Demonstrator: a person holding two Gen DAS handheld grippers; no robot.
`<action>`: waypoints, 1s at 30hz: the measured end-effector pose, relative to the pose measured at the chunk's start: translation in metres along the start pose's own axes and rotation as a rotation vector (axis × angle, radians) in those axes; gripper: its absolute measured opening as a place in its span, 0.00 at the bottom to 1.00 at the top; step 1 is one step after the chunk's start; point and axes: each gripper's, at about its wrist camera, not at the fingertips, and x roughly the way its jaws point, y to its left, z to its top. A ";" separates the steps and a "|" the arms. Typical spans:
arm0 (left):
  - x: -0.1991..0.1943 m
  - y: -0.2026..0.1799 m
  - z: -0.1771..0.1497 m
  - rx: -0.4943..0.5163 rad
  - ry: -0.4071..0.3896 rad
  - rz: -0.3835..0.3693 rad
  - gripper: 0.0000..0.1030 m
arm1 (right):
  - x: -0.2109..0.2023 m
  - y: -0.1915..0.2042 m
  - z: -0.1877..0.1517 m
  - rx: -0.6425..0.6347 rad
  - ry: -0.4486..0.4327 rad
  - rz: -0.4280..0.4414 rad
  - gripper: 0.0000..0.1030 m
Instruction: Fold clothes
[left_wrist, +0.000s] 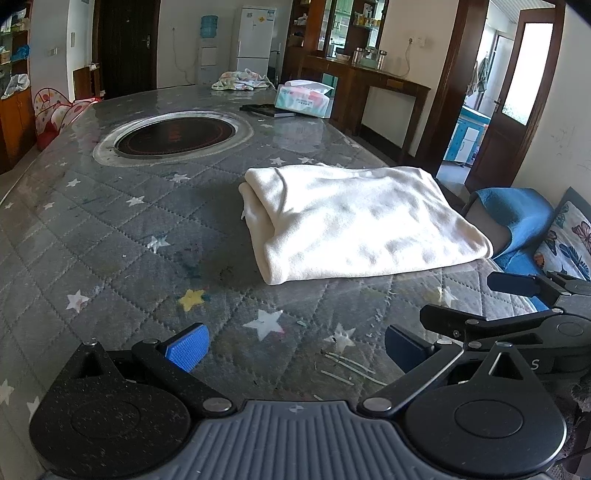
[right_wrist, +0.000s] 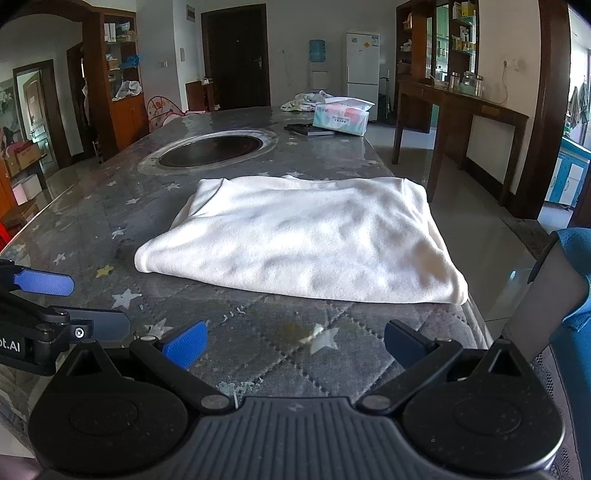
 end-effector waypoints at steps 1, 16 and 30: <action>0.000 -0.001 0.000 0.001 0.000 -0.002 1.00 | 0.000 0.000 0.000 0.001 0.000 0.001 1.00; 0.006 0.004 0.001 -0.021 0.008 0.011 1.00 | 0.006 -0.001 0.001 0.010 0.011 0.000 1.00; 0.010 0.005 0.003 -0.035 0.007 0.028 1.00 | 0.009 -0.002 0.004 0.013 0.005 0.013 1.00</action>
